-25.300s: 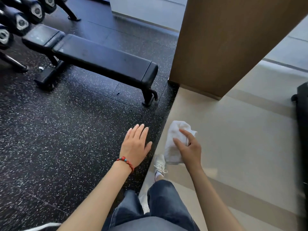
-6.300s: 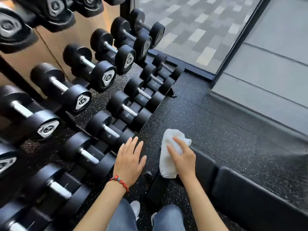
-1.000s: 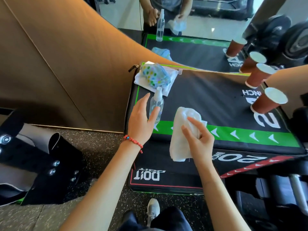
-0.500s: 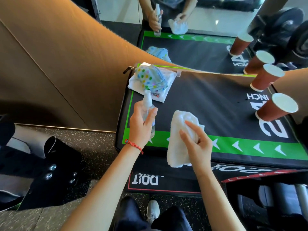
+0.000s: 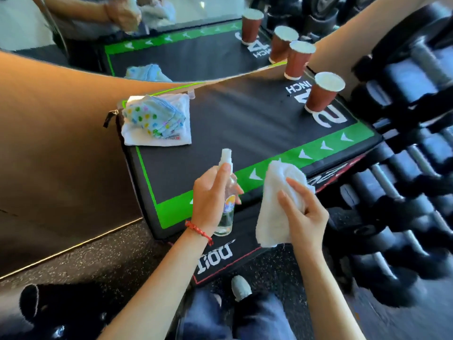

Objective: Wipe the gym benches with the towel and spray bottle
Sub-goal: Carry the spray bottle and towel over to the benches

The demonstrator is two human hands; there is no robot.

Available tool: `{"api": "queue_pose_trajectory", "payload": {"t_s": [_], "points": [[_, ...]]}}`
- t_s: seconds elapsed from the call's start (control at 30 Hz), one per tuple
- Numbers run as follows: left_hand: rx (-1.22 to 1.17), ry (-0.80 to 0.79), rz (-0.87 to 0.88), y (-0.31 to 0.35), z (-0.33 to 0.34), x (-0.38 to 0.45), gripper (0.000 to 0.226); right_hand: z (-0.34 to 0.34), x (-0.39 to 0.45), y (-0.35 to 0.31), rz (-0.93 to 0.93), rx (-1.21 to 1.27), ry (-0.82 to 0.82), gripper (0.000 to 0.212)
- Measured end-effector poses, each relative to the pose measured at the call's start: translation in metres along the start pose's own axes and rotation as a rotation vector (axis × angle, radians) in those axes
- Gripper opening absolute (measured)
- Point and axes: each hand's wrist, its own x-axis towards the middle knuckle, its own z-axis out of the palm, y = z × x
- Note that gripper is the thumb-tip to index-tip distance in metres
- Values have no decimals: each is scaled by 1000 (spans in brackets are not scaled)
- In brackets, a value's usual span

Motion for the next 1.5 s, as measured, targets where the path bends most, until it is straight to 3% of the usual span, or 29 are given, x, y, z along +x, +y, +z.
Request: {"api": "queue_pose_trajectory", "payload": {"t_s": [0.27,0.5,0.63,1.1,1.43,1.5], "points": [[31,-449,-109,-22,52,-52,48,-71,-75,12,74,-61,361,27],[113,-852,-194,-43,119,-123,75,-155,-139,17,109,-84,696,32],[190,-1032,-298,-59,158,-175,69,-206,-182,22,123,-68,845,34],[419,-1479,-366,-126,275,-420,75,-390,-353,41,225,-114,1271,29],[543,-1854,-384,-172,333,-536,71,-439,-428,69,383,-33,1697,27],[581,-1945,-382,-183,347,-554,81,-446,-433,75,407,-10,1788,27]]}}
